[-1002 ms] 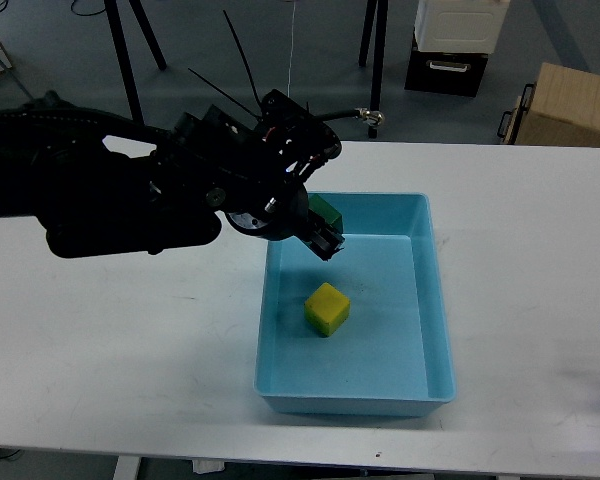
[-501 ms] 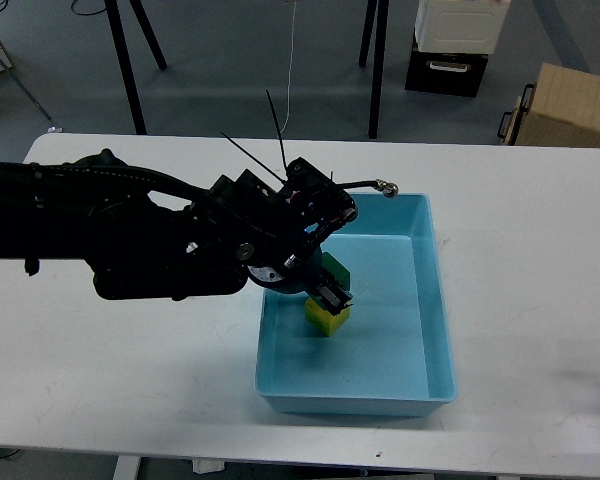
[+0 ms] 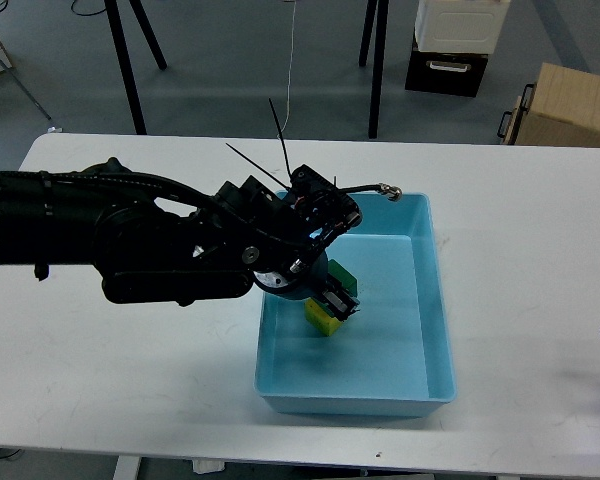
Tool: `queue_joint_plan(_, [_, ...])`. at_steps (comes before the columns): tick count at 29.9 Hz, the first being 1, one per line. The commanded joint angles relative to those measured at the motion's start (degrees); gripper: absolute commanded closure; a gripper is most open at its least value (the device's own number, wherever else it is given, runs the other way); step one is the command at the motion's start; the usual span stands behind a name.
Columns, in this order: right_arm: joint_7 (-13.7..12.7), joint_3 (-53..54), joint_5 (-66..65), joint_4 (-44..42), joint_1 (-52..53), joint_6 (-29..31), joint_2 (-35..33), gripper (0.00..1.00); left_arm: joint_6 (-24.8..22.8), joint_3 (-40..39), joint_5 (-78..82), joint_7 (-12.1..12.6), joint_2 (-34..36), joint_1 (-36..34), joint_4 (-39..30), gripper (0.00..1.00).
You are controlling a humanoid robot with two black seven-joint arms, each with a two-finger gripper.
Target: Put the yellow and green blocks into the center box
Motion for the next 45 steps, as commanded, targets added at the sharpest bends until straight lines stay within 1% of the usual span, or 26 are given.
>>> queue_joint_plan(1, [0.0, 0.2, 0.0, 0.0, 0.0, 0.0, -0.1, 0.02, 0.0, 0.0, 0.0, 0.0, -0.2, 0.0, 0.7, 0.33])
queue_joint_plan(2, [0.0, 0.2, 0.0, 0.0, 0.0, 0.0, -0.1, 0.02, 0.0, 0.0, 0.0, 0.0, -0.2, 0.0, 0.8, 0.29])
queue_joint_plan(6, [0.0, 0.1, 0.0, 0.0, 0.0, 0.0, 0.0, 0.02, 0.0, -0.2, -0.1, -0.4, -0.1, -0.2, 2.0, 0.21])
queue_joint_plan(9, [0.0, 0.0, 0.0, 0.0, 0.0, 0.0, 0.0, 0.02, 0.0, -0.2, -0.1, -0.7, 0.0, -0.1, 2.0, 0.16])
queue_joint_plan(12, [0.0, 0.0, 0.0, 0.0, 0.0, 0.0, 0.0, 0.02, 0.0, -0.5, -0.2, -1.0, 0.9, -0.5, 2.0, 0.15])
queue_joint_plan(14, [0.0, 0.0, 0.0, 0.0, 0.0, 0.0, 0.0, 0.02, 0.0, -2.4, -0.4, -1.8, 2.2, -1.4, 2.0, 0.15])
queue_joint_plan(16, [0.0, -0.1, 0.0, 0.0, 0.1, 0.0, 0.0, 0.02, 0.0, -4.8, -2.0, -3.2, 4.2, -2.6, 2.6, 0.13])
queue_joint_plan(17, [0.0, -0.1, 0.0, 0.0, 0.1, 0.0, 0.0, 0.02, 0.0, -5.9, -3.8, -4.1, 5.0, -3.0, 3.2, 0.11])
queue_joint_plan(18, [0.0, -0.2, 0.0, 0.0, 0.1, 0.0, 0.1, 0.02, 0.0, -6.8, -5.3, -4.6, 5.8, -3.0, 3.6, 0.08])
queue_joint_plan(19, [0.0, -0.4, 0.0, 0.0, 0.2, 0.0, 0.1, 0.02, 0.0, -8.6, -6.9, -4.8, 7.1, -2.7, 4.4, 0.04])
queue_joint_plan(20, [0.0, -0.4, 0.0, 0.0, 0.3, 0.0, 0.1, 0.02, 0.0, -10.7, -7.9, -4.8, 8.5, -2.4, 4.9, 0.03])
queue_joint_plan(22, [0.1, -0.6, -0.1, 0.1, 0.5, 0.0, 0.3, 0.02, 0.0, -16.5, -8.9, -4.7, 10.8, -0.4, 5.2, 0.03])
queue_joint_plan(25, [0.1, -0.6, -0.1, 0.0, 0.9, 0.0, 0.3, 0.01, 0.0, -27.1, -8.9, -4.2, 13.4, 5.5, 5.2, 0.03])
queue_joint_plan(28, [0.1, -0.6, -0.1, 0.0, 1.5, 0.0, 0.2, 0.01, 0.0, -41.2, -9.0, -4.2, 14.9, 13.7, 5.2, 0.03])
queue_joint_plan(31, [0.1, -0.6, -0.1, 0.0, 2.4, 0.0, 0.2, 0.01, 0.0, -54.4, -9.3, -4.2, 14.6, 21.2, 5.2, 0.03])
queue_joint_plan(35, [0.1, -0.4, -0.1, 0.0, 3.4, 0.0, 0.2, 0.01, 0.0, -69.3, -13.8, -4.1, 14.5, 29.4, 4.6, 0.03])
queue_joint_plan(39, [0.1, 0.1, -0.1, -0.2, 3.9, 0.0, 0.0, 0.01, 0.0, -90.7, -20.2, -3.2, 13.7, 38.6, 4.4, 0.02])
queue_joint_plan(42, [0.1, 0.2, -0.1, -0.2, 4.2, 0.0, -0.1, 0.01, 0.0, -100.8, -24.3, -2.3, 13.2, 45.9, 3.3, 0.01])
queue_joint_plan(45, [0.1, 0.5, -0.1, -0.2, 4.7, 0.0, 0.2, 0.01, 0.0, -108.6, -26.5, -1.9, 11.8, 55.2, -1.1, 0.01])
